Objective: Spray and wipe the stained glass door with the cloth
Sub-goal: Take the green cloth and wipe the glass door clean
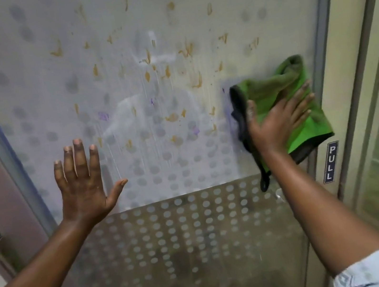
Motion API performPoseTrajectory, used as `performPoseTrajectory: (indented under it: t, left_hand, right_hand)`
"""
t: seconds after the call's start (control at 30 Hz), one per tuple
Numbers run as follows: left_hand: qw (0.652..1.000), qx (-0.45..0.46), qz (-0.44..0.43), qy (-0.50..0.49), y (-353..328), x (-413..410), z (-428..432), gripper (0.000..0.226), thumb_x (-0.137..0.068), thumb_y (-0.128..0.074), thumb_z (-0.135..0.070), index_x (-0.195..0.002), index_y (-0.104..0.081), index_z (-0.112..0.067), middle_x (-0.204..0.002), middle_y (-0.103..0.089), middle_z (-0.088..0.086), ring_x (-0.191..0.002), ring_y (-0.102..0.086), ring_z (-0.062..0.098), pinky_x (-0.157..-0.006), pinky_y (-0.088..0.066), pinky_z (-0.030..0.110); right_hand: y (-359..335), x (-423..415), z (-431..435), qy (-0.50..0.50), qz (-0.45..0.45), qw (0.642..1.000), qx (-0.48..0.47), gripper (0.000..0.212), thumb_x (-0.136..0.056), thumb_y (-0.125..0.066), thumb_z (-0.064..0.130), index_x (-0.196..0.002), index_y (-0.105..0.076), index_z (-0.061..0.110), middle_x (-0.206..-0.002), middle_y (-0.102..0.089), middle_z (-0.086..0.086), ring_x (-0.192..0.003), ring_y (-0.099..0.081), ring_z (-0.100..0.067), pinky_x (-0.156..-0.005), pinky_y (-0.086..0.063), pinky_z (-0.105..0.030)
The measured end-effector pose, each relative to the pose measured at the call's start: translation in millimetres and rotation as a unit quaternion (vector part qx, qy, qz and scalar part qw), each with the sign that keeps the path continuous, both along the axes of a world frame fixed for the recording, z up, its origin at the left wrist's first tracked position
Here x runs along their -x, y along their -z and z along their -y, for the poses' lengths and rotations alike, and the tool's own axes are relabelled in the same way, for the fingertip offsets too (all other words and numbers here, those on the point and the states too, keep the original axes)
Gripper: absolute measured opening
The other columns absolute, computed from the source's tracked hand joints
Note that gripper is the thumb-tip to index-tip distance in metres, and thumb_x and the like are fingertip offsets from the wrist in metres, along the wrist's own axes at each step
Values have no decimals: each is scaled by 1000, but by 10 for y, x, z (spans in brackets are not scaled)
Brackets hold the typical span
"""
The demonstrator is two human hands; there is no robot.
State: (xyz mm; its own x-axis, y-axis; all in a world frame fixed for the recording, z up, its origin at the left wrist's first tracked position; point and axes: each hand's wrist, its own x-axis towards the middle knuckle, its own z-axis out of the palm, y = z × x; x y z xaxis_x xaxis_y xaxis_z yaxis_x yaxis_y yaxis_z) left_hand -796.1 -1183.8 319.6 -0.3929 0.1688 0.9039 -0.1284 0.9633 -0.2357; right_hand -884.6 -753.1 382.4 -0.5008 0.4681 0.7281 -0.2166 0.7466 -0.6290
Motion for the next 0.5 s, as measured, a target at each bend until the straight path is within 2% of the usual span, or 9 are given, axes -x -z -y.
performPoseTrajectory:
  t: [0.13, 0.23, 0.3, 0.33, 0.4, 0.47, 0.5]
  left_hand:
    - [1000, -12, -3, -1, 15, 26, -33, 105, -90, -37, -77, -165, -12, -7, -172, 0, 20, -160, -4, 41, -125, -10, 62]
    - [1000, -15, -10, -11, 28, 36, -45, 106, -90, -38, -77, -165, -12, -7, -172, -1, 20, -160, -5, 41, -125, -9, 62]
    - [1000, -13, -12, -10, 23, 27, -48, 105, -90, -39, -77, -165, -13, -7, -173, -2, 19, -160, -6, 40, -124, -9, 62]
    - [1000, -13, -10, -9, 15, 20, -48, 105, -90, -39, -76, -165, -14, -8, -173, -2, 19, -160, -7, 40, -124, -10, 63]
    - [1000, -14, -5, -7, 2, 3, -48, 104, -89, -39, -76, -165, -14, -8, -173, -3, 19, -160, -8, 40, -123, -11, 63]
    - [1000, -14, -5, -6, -4, -7, -53, 105, -89, -39, -76, -165, -14, -8, -173, -3, 19, -160, -8, 40, -123, -11, 64]
    - [1000, -14, -5, -7, -4, -15, -59, 105, -89, -39, -76, -165, -14, -7, -173, -3, 20, -160, -7, 40, -123, -12, 64]
  right_hand:
    - [401, -43, 489, -25, -43, 984, -170, 113, -83, -35, 87, -164, -6, 13, -170, 4, -25, -155, 5, -51, -122, 8, -65]
    - [884, -4, 454, -65, -84, 934, -341, 92, -88, -51, 67, -162, -22, 20, -171, 4, -19, -156, 2, -50, -122, -2, -70]
    - [1006, 89, 180, -77, -122, 891, -430, 95, -82, -64, 52, -163, -19, 27, -173, 3, -10, -157, -2, -46, -121, -10, -71]
    - [1001, 139, 25, -80, -135, 879, -450, 95, -82, -64, 48, -163, -17, 30, -173, 1, -8, -157, -5, -45, -121, -11, -70]
    - [876, 215, -280, -69, -150, 883, -440, 78, -94, -51, 52, -162, -21, 29, -172, -8, -8, -157, -11, -44, -123, -12, -67]
    - [660, 271, -552, -47, -135, 924, -355, 67, -101, -34, 59, -159, -28, 26, -170, -19, -13, -156, -13, -43, -125, -9, -63]
    - [535, 278, -658, -37, -126, 947, -295, 67, -102, -33, 58, -160, -23, 26, -169, -20, -14, -157, -13, -42, -126, -7, -59]
